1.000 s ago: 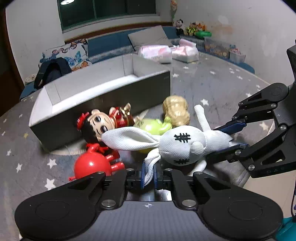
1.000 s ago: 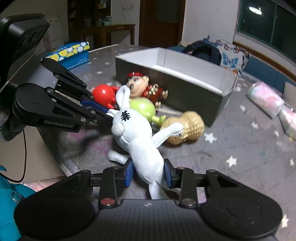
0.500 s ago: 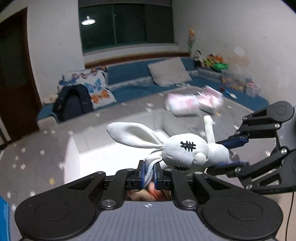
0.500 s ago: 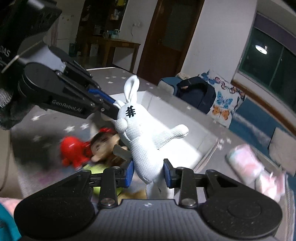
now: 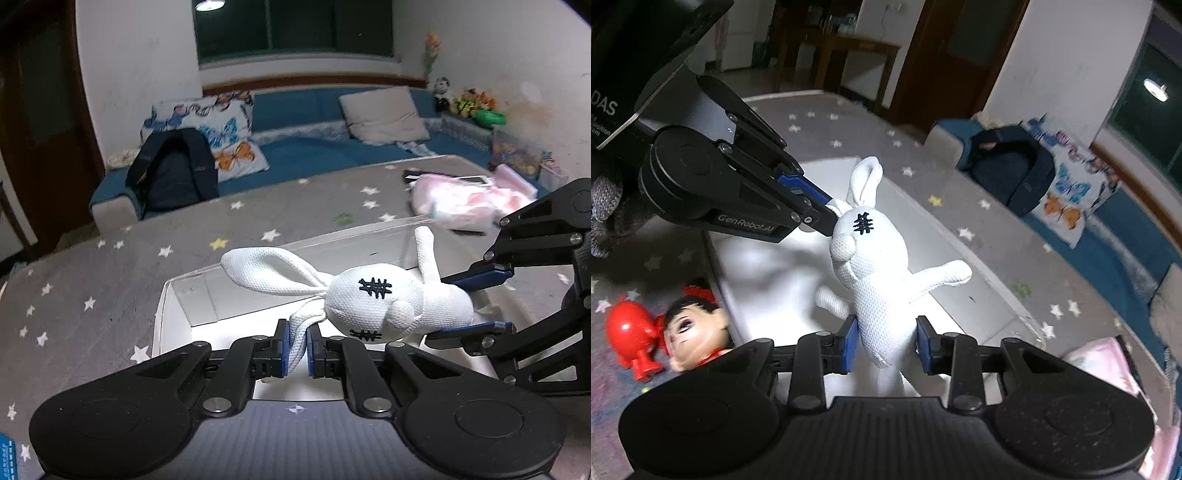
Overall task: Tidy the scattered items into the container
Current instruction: 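Lift the rabbit with both grippers and carry it over the box, then lower the rabbit into the box and open both grippers, then move both grippers down to the green alien toy beside the box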
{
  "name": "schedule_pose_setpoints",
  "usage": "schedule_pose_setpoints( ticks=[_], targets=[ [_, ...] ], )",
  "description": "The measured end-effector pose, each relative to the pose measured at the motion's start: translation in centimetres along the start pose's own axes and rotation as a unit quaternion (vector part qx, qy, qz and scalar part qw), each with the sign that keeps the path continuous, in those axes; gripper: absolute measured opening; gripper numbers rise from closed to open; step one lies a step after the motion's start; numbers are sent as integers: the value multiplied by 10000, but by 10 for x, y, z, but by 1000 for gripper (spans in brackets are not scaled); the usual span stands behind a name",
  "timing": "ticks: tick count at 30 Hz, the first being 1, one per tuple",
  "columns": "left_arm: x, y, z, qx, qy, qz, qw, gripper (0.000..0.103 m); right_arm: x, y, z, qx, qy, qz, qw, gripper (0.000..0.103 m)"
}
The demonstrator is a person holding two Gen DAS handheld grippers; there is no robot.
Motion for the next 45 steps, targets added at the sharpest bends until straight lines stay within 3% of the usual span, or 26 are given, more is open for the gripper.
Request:
schedule_pose_setpoints(
  ticks=[8, 14, 18, 24, 30, 45],
  targets=[
    [-22, 2, 37, -400, -84, -187, 9990, 11, 12, -6, 56, -443, -199, -74, 9988, 36],
    [-24, 2, 38, -457, -114, -229, 9986, 19, 15, -5, 68, -555, 13, 22, 9985, 39],
    [-22, 5, 36, -517, -243, -191, 9982, 27, 12, -3, 68, -556, 239, 85, 9981, 49],
    [-23, 6, 24, -425, -372, -220, 9982, 27, 20, 1, 53, -381, 141, 392, 9984, 56],
    [-18, 7, 5, -213, -400, -368, 9983, 27, 32, 5, 31, -130, 226, 804, 9964, 56],
    [23, 36, -40, 77, -282, -398, 9988, 27, -4, 35, -47, 408, 248, 1123, 9925, 58]
  ],
)
Point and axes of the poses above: each gripper's, at about its wrist camera, not at the fingertips, and z roughly the way its jaws point, x to its right, y to its underside, the point moved 2 cm from there along z, roughly the way its jaws point, and after that the axes turned 12 degrees about y, right-handed, at the moved point
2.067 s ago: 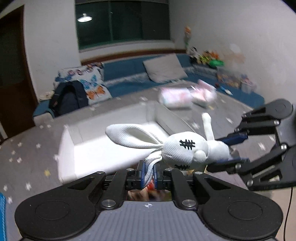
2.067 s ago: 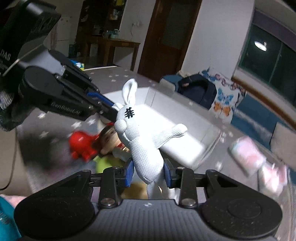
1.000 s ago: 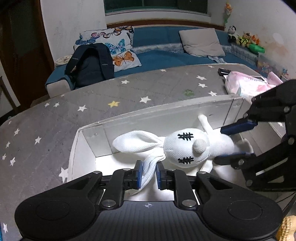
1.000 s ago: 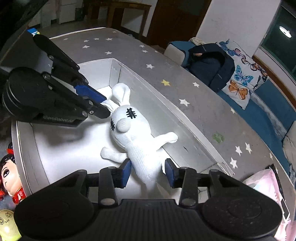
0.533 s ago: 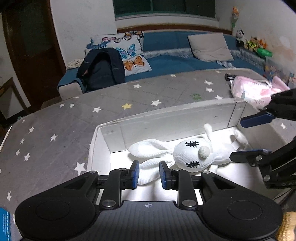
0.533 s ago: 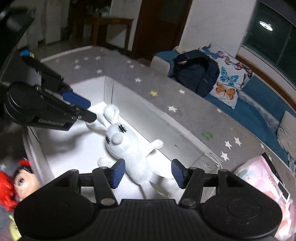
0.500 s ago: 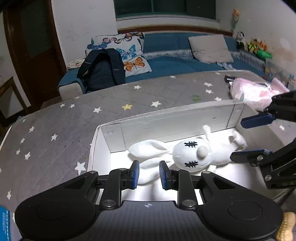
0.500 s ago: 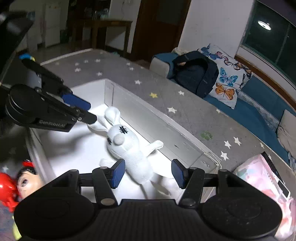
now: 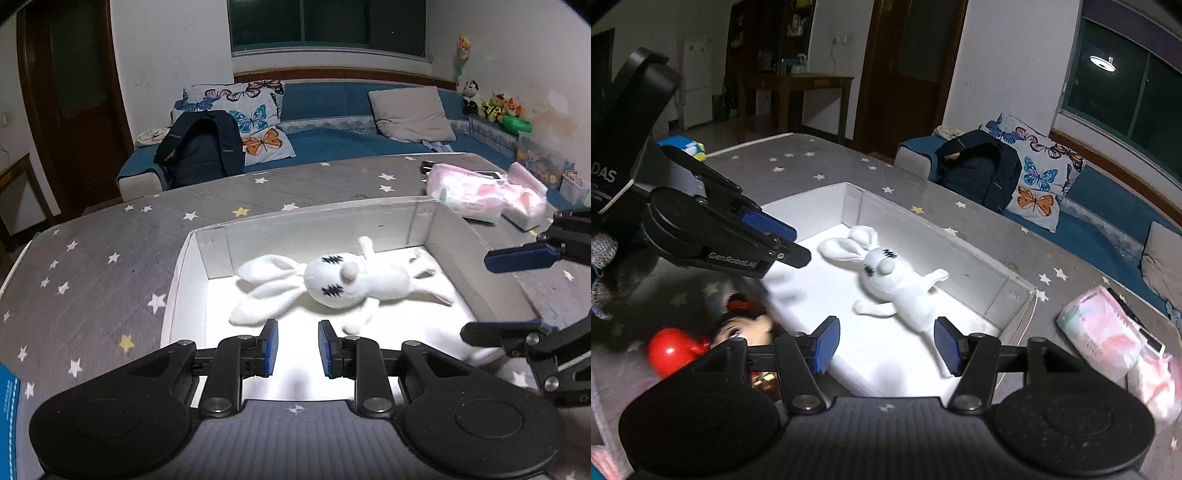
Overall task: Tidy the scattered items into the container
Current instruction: 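Move both grippers down to the green alien toy beside the box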
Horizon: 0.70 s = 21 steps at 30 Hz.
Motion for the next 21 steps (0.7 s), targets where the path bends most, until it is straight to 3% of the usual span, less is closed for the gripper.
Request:
schedule_pose_setpoints(
  ticks=[3, 14, 21],
  targets=[
    [5, 8, -12, 74, 50, -77, 9999, 27, -6, 11, -16, 105, 9, 96, 9999, 63],
    [30, 45, -45, 148, 283, -216, 9993, 27, -32, 46, -54, 180, -245, 390, 9988, 64],
    [42, 66, -59, 121, 541, -376, 9978, 27, -55, 64, -64, 190, -355, 215, 9990, 64]
  ],
)
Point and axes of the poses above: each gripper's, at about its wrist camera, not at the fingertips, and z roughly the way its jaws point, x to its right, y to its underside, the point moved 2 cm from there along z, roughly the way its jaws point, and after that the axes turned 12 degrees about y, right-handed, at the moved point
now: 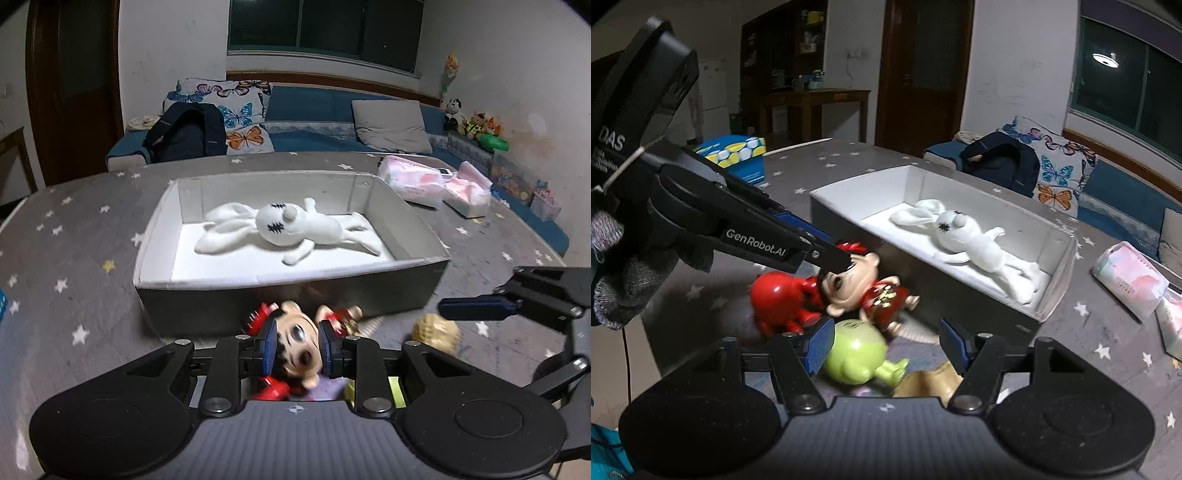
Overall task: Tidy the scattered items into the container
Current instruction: 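Move both grippers down to the green alien toy beside the box, then close the left gripper on the green alien toy while the right gripper pinches it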
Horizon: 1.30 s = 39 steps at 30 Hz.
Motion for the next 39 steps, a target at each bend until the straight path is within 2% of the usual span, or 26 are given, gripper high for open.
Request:
schedule_pose_setpoints(
  ticks=[11, 20, 22, 24, 26, 39],
  targets=[
    [17, 17, 7, -319, 319, -14, 9990, 27, -23, 13, 6, -80, -46, -229, 9997, 64],
    [15, 20, 5, -359, 614, -248, 9972, 27, -31, 16, 12, -130, -19, -375, 9992, 62],
    [14, 21, 4, -385, 733, -299, 9961, 27, -32, 16, 14, -142, -11, -385, 9992, 61],
    [15, 21, 4, -408, 839, -342, 9950, 27, -32, 17, 14, -162, -27, -377, 9992, 55],
    [15, 21, 5, -427, 906, -377, 9943, 27, -32, 17, 15, -178, -47, -365, 9992, 55],
    [14, 24, 9, -522, 1032, -598, 9915, 32, -31, 23, 16, -239, -39, -202, 9995, 55]
  ],
)
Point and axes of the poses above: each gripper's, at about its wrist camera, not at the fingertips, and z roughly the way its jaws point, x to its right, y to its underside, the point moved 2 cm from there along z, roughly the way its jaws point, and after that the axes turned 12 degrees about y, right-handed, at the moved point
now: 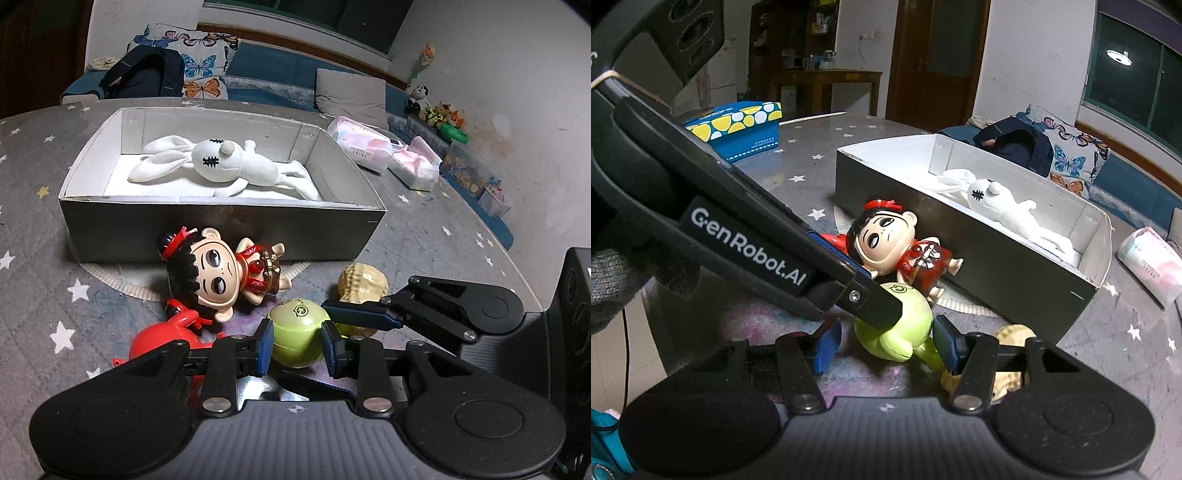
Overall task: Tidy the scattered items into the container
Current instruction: 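Close the left gripper on the green alien toy while the right gripper pinches it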
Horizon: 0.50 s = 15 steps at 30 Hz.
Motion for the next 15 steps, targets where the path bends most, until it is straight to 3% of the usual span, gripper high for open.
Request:
schedule_pose_setpoints(
  ticks=[15],
  targets=[
    [-4, 15, -6, -115, 167, -143, 9997, 32, -13, 10, -24, -48, -147, -60, 9999, 55]
  ],
)
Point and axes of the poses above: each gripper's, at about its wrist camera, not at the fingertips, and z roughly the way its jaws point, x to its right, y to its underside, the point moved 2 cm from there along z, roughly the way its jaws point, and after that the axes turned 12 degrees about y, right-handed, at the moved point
